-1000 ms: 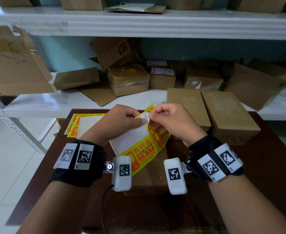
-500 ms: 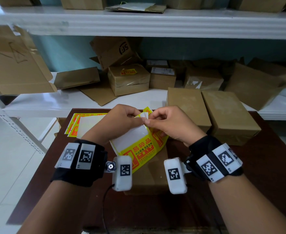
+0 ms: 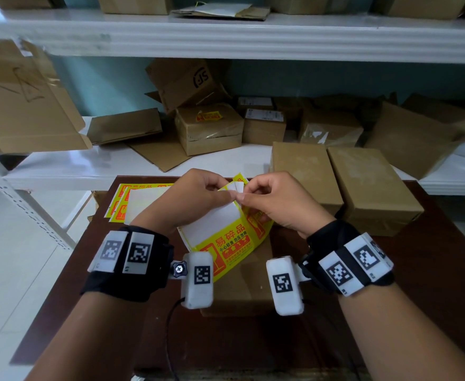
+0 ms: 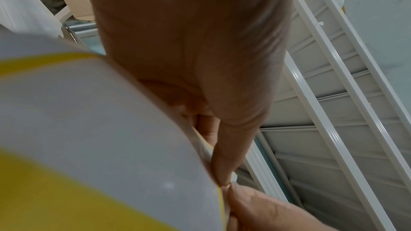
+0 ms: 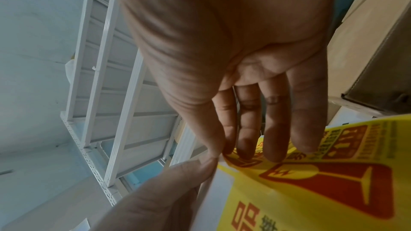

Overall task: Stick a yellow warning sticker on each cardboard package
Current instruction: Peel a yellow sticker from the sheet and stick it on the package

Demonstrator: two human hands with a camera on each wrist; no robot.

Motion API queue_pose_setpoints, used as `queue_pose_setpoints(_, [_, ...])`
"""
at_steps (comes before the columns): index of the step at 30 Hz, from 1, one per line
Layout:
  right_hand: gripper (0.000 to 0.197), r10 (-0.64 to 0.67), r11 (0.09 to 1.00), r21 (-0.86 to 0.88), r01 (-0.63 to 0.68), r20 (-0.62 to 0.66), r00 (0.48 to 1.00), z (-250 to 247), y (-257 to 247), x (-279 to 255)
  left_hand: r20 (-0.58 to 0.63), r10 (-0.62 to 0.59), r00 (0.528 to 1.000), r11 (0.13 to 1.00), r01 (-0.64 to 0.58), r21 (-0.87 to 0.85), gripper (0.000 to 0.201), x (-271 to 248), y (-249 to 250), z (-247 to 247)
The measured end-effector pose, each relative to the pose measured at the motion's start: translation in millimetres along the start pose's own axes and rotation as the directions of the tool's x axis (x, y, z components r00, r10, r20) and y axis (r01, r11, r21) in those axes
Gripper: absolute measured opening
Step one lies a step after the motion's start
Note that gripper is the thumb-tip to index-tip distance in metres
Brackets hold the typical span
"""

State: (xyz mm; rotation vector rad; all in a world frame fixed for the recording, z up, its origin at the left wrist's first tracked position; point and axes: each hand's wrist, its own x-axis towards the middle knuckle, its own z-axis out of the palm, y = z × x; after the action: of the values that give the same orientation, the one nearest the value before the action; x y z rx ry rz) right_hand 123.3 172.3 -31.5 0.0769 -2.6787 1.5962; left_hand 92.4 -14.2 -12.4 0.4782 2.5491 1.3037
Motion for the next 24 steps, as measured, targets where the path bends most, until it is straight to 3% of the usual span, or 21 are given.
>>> queue_pose_setpoints(13, [0.014, 0.091, 0.994, 0.059, -0.091, 0.006, 0.996, 3.0, 0.8, -1.8, 0.027, 0.000, 1.000, 0.997, -0.002, 0.078, 0.022, 4.7, -8.9, 1.9])
queue_pose_setpoints(24, [0.012, 0.111, 0.990, 0.088, -0.112, 0.016, 0.994, 2.2, -2.6, -3.3, 0.007, 0.023, 1.000, 0.991, -0.024, 0.133, 0.016, 9.8, -14.8, 0.0])
